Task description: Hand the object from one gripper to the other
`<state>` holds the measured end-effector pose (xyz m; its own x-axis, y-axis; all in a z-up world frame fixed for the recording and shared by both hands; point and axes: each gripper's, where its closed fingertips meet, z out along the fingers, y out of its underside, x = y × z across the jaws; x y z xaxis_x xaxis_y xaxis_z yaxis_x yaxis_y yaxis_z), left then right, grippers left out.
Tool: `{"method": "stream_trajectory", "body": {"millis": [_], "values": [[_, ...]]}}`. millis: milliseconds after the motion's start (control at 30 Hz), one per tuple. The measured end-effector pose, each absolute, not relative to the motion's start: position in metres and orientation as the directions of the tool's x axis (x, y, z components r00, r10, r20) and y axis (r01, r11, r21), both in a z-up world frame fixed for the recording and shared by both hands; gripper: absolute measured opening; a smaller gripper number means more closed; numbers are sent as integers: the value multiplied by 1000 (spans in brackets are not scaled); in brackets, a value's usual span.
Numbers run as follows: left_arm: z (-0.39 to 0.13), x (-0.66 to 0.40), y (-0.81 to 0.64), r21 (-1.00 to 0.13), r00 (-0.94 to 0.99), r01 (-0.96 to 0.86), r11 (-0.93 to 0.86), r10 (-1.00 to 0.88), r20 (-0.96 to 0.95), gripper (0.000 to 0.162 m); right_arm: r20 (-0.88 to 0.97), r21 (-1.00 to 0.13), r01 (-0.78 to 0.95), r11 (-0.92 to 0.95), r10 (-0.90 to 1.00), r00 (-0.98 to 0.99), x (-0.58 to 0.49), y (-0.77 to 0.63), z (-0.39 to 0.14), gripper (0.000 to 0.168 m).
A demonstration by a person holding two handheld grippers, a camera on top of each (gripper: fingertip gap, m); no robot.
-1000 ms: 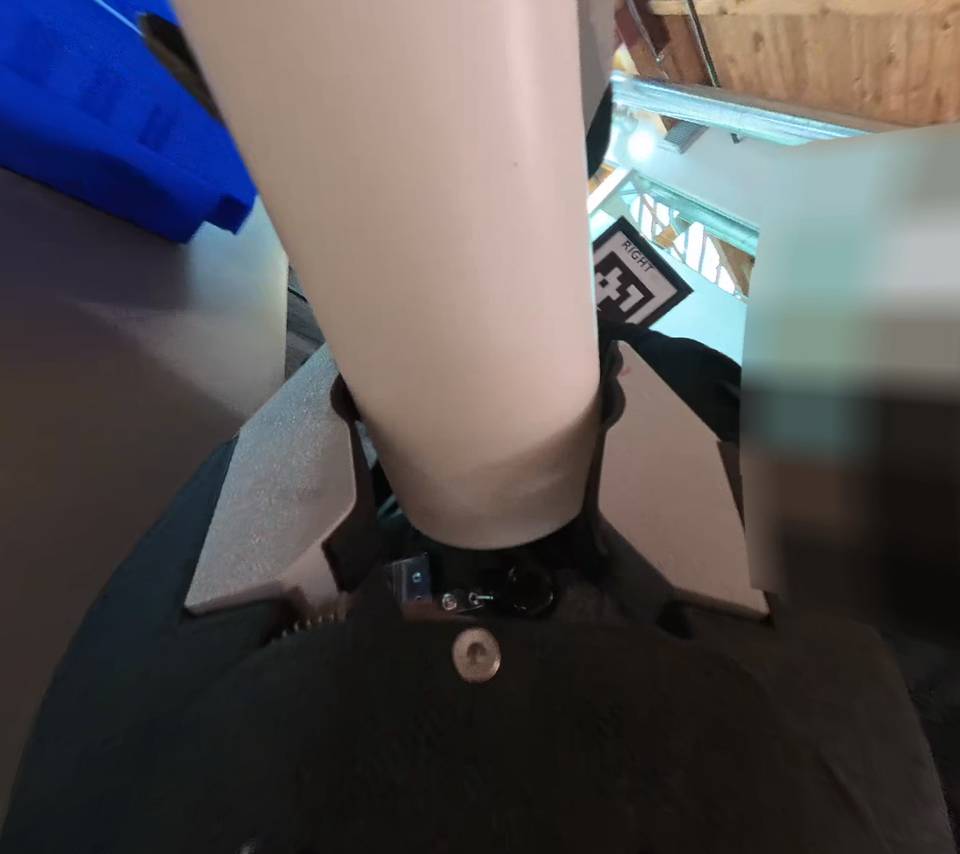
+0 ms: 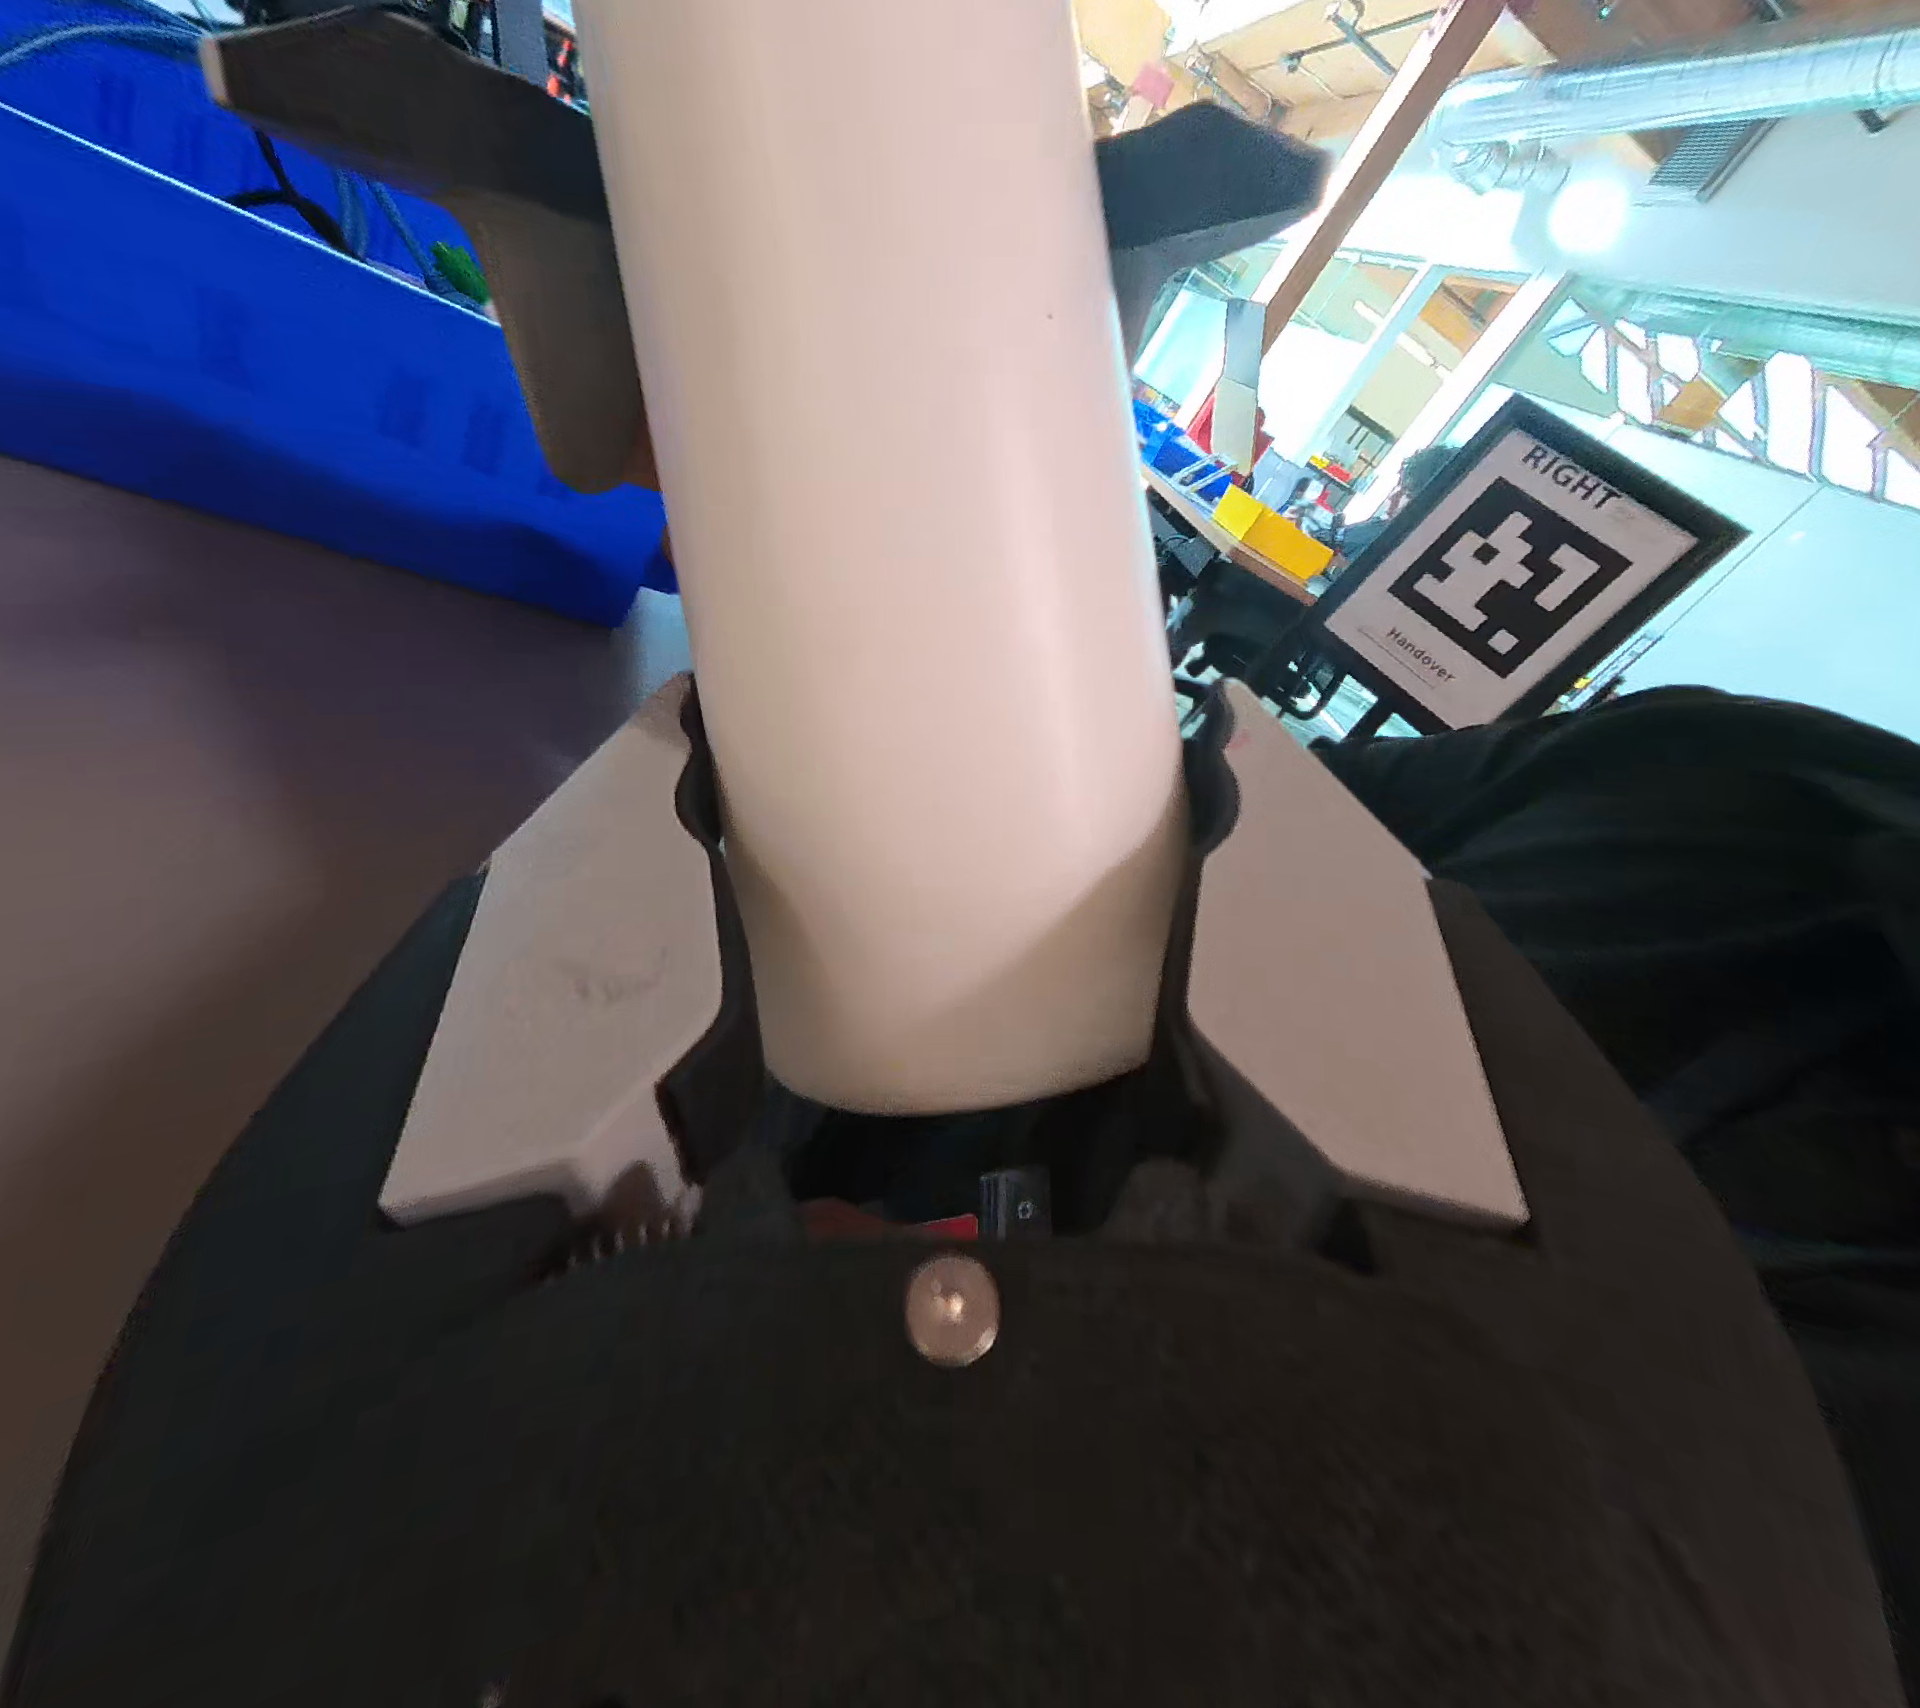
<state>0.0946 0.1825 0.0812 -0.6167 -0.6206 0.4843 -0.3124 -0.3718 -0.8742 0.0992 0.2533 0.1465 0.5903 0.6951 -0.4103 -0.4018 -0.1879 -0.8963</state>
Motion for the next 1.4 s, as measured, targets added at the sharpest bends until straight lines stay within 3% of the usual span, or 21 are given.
{"method": "stream_trajectory", "body": {"millis": [33,200,300,367,467,567,700,933,1067,1267,1400], "values": [[81,94,182,-873,-618,-314,-372,-618,486,92,-405,-896,-403,-185,712,574,98,251,147,109],[67,99,187,-884,-544,-362,-297,-703,459,87,-350,-920,-363,-149,730,587,100,243,144,106],[59,100,202,-881,-491,-392,-264,-749,444,92,-180,-976,-214,-28,654,734,107,245,145,102],[65,96,211,-871,-489,-397,-289,-736,468,87,-41,-997,-74,37,563,825,114,247,146,99],[71,97,224,-871,-473,-363,-329,-741,477,80,98,-995,82,55,441,892,119,252,142,98],[64,101,237,-886,-421,-353,-302,-794,438,83,187,-981,190,28,349,918,126,260,134,97],[80,98,235,-939,-436,-257,-230,-839,325,90,411,-900,435,-23,281,867,124,263,121,99],[118,86,220,-992,-451,-34,-120,-884,123,99,670,-686,718,-121,278,688,109,268,96,99],[123,89,214,-996,-421,15,-84,-905,70,99,701,-650,754,-95,307,644,85,267,92,99],[119,89,209,-988,-334,49,147,-930,-155,97,707,-656,753,-54,308,637,66,269,88,100],[126,86,219,-991,-324,57,120,-937,-131,97,670,-701,712,-45,302,678,68,264,91,86]]}}
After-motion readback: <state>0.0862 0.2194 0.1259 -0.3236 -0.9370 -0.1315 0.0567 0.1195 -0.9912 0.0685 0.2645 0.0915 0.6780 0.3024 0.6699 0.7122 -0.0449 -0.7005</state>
